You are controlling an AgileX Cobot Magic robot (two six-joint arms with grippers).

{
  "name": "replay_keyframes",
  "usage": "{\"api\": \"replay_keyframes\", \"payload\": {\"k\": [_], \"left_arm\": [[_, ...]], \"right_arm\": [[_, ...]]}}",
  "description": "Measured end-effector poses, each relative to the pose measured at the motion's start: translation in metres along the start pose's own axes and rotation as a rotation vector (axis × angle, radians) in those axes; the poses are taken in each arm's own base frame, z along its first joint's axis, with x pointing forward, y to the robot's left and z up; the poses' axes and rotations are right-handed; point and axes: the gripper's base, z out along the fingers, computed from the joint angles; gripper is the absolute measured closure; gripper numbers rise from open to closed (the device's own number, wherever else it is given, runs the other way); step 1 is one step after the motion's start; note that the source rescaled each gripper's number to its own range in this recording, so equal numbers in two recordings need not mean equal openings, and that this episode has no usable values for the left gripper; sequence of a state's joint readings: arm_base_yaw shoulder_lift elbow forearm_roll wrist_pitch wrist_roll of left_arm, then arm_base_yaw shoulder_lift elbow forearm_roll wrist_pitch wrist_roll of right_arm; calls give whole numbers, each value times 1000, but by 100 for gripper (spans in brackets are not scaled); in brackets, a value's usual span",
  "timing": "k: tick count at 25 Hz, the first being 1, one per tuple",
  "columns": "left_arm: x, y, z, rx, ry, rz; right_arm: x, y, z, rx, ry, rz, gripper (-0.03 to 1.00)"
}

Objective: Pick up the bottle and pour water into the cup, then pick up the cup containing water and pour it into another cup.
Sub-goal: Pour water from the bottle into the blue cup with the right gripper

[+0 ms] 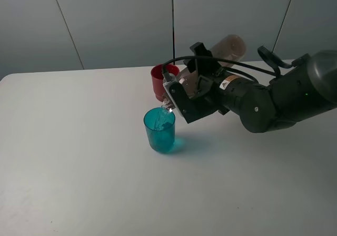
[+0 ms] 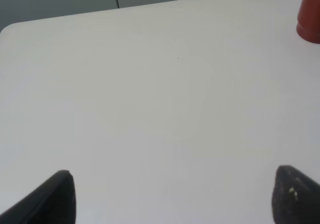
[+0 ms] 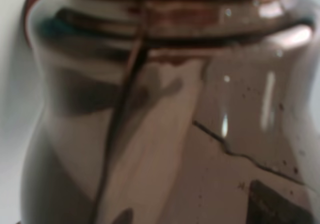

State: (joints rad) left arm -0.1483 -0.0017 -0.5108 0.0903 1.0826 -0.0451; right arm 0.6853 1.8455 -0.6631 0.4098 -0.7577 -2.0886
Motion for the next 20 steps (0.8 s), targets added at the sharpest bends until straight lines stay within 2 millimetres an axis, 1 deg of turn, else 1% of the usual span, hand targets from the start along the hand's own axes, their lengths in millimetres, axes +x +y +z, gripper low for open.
{"api": "replay_keyframes", "payload": {"k": [20], "left_arm": [[0, 0, 0, 0, 0, 0]], "right_arm": [[-3, -2, 0, 26, -28, -41, 93]]}}
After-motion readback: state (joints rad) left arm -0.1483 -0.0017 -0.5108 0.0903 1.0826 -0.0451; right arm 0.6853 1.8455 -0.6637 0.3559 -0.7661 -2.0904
